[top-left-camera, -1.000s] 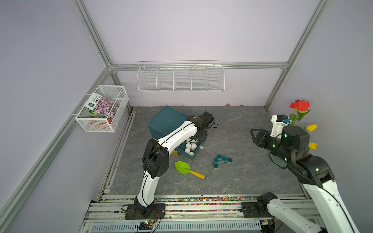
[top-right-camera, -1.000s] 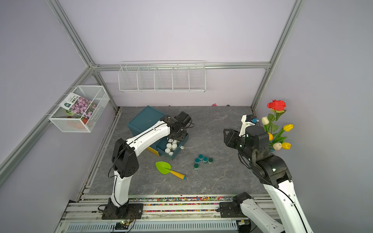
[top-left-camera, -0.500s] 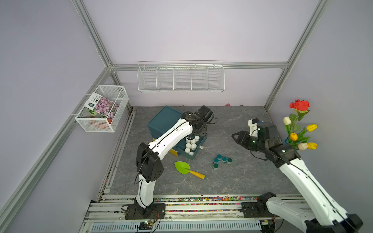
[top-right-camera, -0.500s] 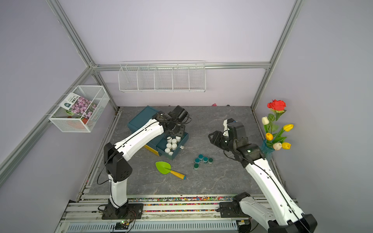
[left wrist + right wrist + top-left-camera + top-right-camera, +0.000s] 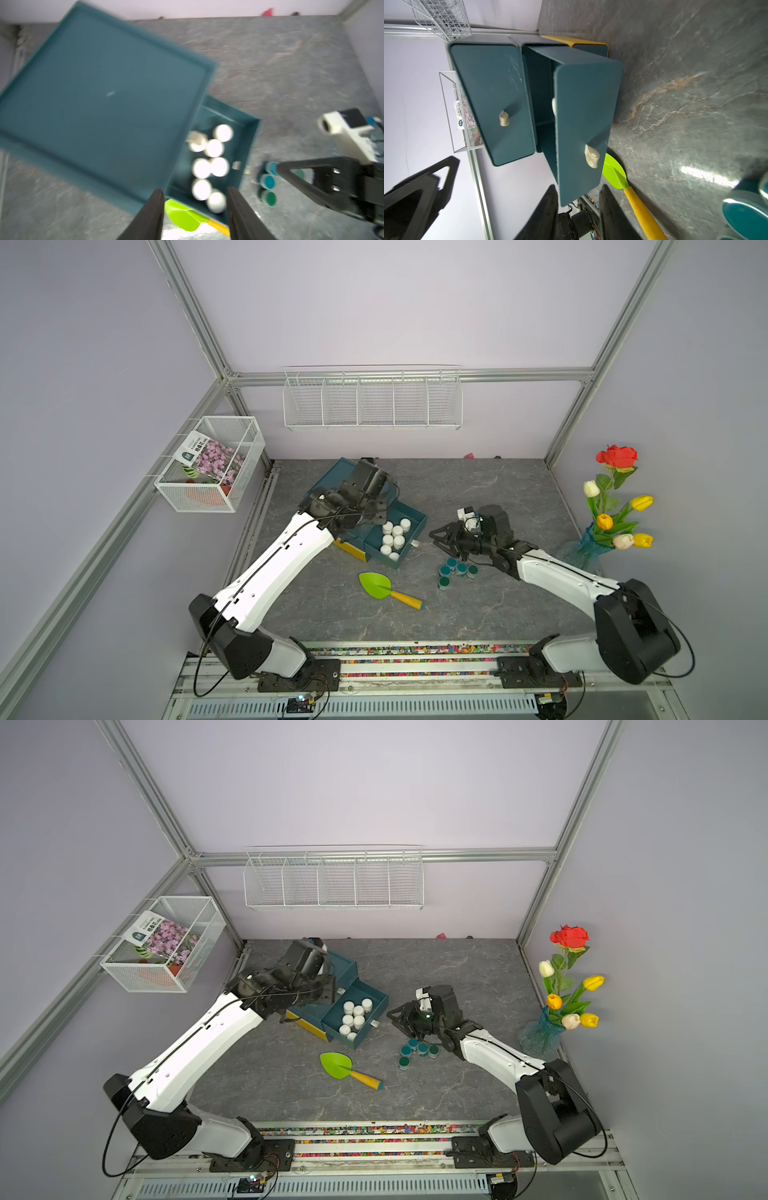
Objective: Put the paint cans in the drawer according to color
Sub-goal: Close the drawer of the storage box.
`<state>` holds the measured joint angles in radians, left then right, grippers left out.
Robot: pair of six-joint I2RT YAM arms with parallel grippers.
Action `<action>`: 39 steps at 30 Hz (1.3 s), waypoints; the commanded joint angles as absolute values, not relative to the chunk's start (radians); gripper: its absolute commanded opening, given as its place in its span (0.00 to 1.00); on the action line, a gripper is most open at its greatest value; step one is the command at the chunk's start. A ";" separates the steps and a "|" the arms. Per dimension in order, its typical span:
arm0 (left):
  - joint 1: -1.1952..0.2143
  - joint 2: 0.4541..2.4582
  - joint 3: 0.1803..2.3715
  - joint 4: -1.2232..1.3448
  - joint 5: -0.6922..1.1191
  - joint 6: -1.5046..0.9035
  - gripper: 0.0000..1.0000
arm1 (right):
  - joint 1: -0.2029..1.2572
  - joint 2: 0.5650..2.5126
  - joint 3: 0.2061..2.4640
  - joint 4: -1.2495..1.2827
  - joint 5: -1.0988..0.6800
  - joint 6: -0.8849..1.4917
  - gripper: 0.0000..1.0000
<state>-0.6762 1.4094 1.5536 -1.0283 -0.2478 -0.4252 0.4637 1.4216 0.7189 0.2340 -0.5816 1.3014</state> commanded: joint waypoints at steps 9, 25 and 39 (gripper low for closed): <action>-0.597 1.011 1.119 -0.865 -0.317 -0.475 0.54 | 0.509 1.580 0.651 0.587 -0.621 1.442 0.35; -0.595 0.877 0.959 -0.900 -0.383 -0.471 0.54 | 0.551 1.663 0.634 0.718 -0.611 1.500 0.27; -0.595 0.855 0.961 -0.919 -0.376 -0.477 0.54 | 0.557 1.635 0.663 0.702 -0.575 1.480 0.00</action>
